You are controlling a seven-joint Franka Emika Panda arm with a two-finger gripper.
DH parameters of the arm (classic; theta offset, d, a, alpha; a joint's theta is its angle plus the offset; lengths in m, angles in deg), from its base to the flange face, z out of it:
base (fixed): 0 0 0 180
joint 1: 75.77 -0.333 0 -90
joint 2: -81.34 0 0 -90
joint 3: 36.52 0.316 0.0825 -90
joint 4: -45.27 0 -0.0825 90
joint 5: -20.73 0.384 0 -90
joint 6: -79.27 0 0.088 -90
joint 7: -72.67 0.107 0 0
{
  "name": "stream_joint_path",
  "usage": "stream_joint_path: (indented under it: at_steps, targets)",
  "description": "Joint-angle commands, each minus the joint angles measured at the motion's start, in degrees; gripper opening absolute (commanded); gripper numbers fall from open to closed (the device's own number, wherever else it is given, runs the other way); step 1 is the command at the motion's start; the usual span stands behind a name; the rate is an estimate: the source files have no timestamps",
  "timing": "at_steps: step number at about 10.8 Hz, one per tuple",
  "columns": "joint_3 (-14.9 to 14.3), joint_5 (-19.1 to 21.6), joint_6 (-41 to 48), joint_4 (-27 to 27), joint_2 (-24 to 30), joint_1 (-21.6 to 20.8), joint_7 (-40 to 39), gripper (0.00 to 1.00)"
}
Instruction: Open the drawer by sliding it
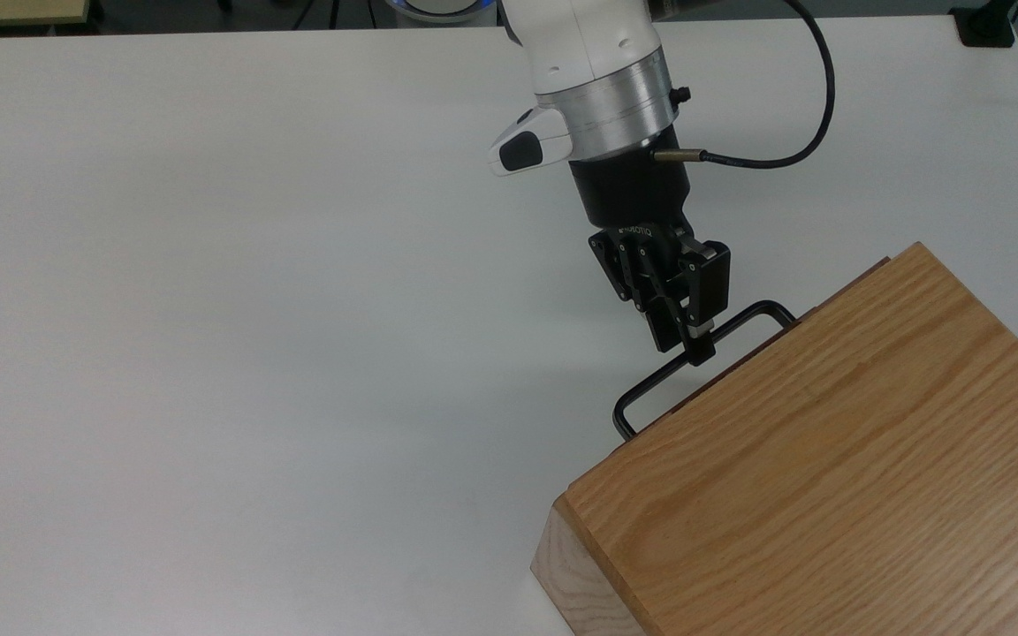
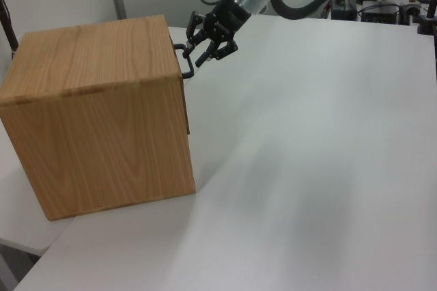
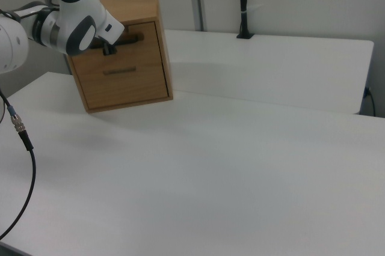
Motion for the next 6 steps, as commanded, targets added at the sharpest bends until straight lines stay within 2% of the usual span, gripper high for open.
stream_joint_path:
  at_steps: [1, 2, 4, 6]
  targets:
    - [-0.2, 0.2, -0.9, -0.5, -0.5, -0.4, 0.2, 0.3]
    - [-0.2, -0.2, -0.8, -0.4, -0.5, -0.2, 0.1, 0.26]
    - [-0.2, -0.6, -0.5, 0.7, 0.7, 0.3, 0.0, 0.26]
    - [-0.2, -0.7, -0.4, 4.5, 3.9, 1.3, -0.4, 0.26]
